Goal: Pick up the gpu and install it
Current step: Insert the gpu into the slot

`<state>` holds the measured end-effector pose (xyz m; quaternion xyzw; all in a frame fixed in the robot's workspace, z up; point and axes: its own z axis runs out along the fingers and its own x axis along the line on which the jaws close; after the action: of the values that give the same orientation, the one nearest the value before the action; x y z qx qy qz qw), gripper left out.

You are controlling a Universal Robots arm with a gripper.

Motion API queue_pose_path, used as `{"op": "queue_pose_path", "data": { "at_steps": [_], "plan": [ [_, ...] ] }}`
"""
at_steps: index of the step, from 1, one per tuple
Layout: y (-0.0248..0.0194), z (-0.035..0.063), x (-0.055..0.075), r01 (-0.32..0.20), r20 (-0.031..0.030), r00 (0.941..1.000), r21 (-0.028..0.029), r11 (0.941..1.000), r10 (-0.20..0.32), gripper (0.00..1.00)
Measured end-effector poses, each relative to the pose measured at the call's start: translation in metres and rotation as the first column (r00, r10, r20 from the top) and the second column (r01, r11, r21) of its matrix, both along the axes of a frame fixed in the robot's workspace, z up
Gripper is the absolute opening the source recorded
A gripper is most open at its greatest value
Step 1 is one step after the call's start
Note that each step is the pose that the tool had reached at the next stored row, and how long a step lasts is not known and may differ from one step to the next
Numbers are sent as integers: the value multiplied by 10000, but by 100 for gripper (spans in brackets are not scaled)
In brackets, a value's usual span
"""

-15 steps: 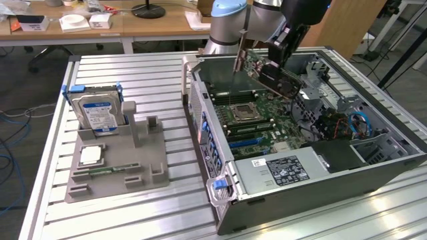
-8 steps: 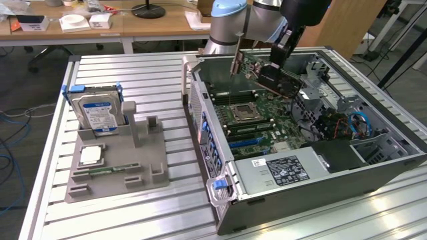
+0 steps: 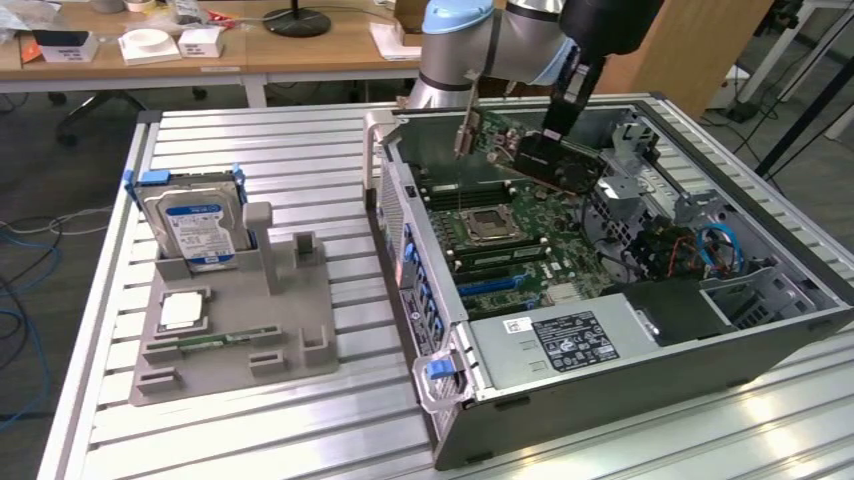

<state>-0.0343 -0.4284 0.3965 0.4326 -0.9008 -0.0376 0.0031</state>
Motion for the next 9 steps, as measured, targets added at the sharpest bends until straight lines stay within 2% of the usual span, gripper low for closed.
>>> {"op": "queue_pose_path", "data": {
  "at_steps": [5, 9],
  "plan": [
    [0, -13, 0, -909, 0, 9959, -1, 9959, 909, 26],
    [0, -23, 0, -1638, 0, 9865, 0, 9865, 1638, 26]
  ]
}}
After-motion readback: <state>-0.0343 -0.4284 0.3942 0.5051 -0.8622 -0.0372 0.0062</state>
